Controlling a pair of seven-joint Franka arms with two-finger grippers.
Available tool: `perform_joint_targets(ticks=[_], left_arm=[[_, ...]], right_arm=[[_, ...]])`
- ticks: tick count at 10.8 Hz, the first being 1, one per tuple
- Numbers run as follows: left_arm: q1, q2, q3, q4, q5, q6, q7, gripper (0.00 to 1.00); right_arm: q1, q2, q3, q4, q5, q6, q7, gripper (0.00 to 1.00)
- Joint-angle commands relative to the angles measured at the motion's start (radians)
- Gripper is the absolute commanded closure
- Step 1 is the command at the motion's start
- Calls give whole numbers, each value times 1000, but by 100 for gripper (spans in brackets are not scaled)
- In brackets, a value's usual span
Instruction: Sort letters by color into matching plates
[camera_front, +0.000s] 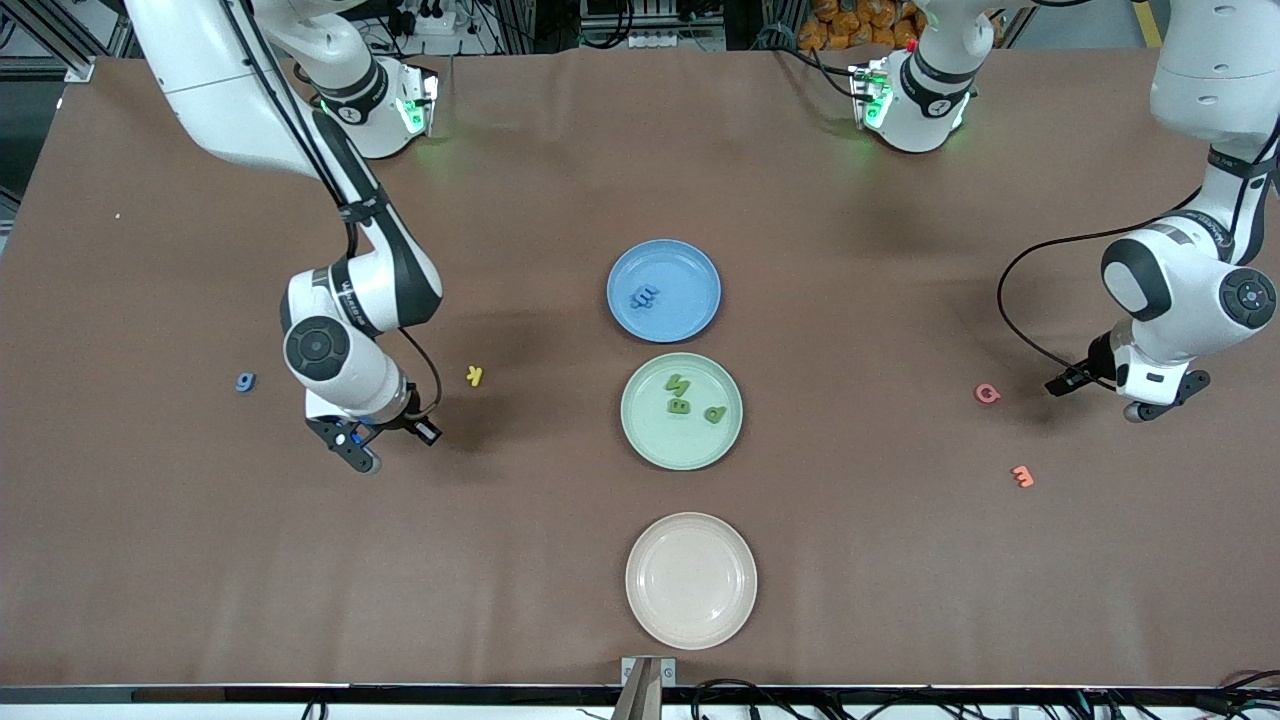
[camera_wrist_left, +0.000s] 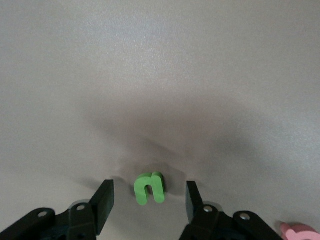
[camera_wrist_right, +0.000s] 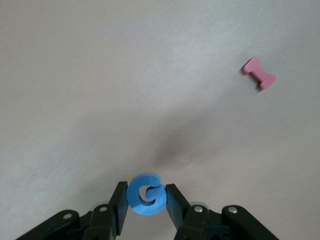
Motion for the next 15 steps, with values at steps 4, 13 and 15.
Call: perform_joint_targets(ticks=[4,13,15], left_arm=[[-11,14,14,18,-25,10,-5,62],[-16,22,12,23,-9,10,38,100],[-19,34,5,81,-9,2,194,100]], right_arm=[[152,-59,13,3,-14,-113,6,90],[440,-50,90,57,-5,-127,31,89],[502,-34,92,74,-3,-125,46,89]])
